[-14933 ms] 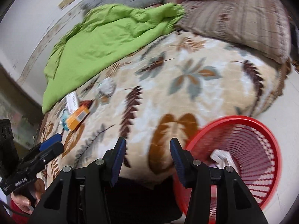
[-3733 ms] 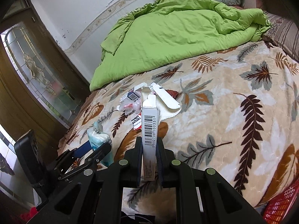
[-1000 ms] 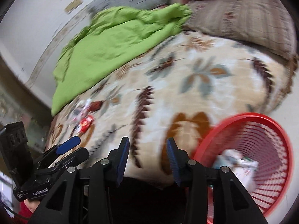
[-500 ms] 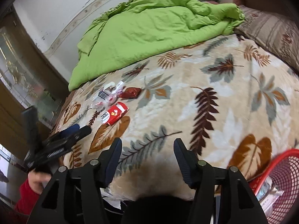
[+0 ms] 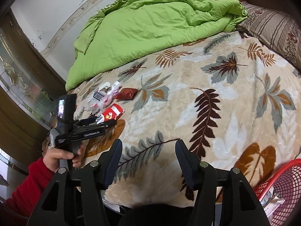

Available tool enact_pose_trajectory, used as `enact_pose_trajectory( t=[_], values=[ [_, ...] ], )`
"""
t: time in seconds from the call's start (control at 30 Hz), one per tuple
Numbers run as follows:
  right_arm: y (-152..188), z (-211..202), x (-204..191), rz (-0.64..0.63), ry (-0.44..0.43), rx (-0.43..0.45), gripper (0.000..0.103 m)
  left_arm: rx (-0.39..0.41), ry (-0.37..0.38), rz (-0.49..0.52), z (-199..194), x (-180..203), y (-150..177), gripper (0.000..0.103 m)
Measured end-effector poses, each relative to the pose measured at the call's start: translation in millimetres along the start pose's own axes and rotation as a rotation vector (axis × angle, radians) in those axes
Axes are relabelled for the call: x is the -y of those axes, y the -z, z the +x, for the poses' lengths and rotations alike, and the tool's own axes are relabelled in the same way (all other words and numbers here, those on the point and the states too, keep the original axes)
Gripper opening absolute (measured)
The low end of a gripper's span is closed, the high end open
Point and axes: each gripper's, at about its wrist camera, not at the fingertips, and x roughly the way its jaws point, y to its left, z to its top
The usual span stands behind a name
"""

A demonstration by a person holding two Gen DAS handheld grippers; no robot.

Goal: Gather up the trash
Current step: 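Grasp the red-and-white YANTIE box with the left tool, then grasp the brown candy wrapper with the right tool while the left tool holds the YANTIE box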

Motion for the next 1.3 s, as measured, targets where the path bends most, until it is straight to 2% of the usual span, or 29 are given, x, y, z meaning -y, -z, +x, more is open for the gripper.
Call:
enact_pose_trajectory(
  t=[0.17, 0.2, 0.33, 0.43, 0.6, 0.73, 0.93, 1.1, 1.3],
  values=[
    [-6.9, 10.8, 1.8, -0.003, -0.004, -0.012, 0.063, 0.052, 0.007, -0.064, 4.1, -6.8, -2.4, 0.084],
    [-8.1, 13.1, 1.0, -0.004, -0.006, -0.014, 0.063, 0.063, 0.009, -0.074, 3.3, -7.2, -2.3, 0.073],
    [-15.7, 23.9, -4.9, -0.021, -0.016, -0.021, 0.063, 0.095, -0.004, -0.102, 0.1, -10.7, 1.2, 0.055],
    [-24.8, 33.4, -12.6, -0.053, -0.023, -0.016, 0.063, 0.111, 0.002, -0.13, -7.3, -13.4, 6.0, 0.049],
    [-49.2, 62.7, -30.2, -0.142, -0.035, -0.029, 0.063, 0.145, 0.03, -0.159, -31.6, -13.7, 26.0, 0.048],
    [-72.6, 99.5, -53.0, -0.273, -0.046, -0.052, 0.063, 0.179, 0.037, -0.182, -52.9, -13.6, 45.6, 0.048],
    [-101.8, 162.8, -79.9, -0.399, -0.056, -0.109, 0.073, 0.232, -0.003, -0.248, -61.2, -26.6, 56.0, 0.048],
    [-126.2, 210.7, -75.1, -0.363, -0.05, -0.116, 0.073, 0.238, -0.007, -0.282, -58.2, -34.4, 57.1, 0.048],
    [-142.1, 257.0, -59.7, -0.229, -0.129, -0.19, 0.073, 0.257, -0.022, -0.278, -60.6, -36.1, 57.9, 0.048]
  ],
)
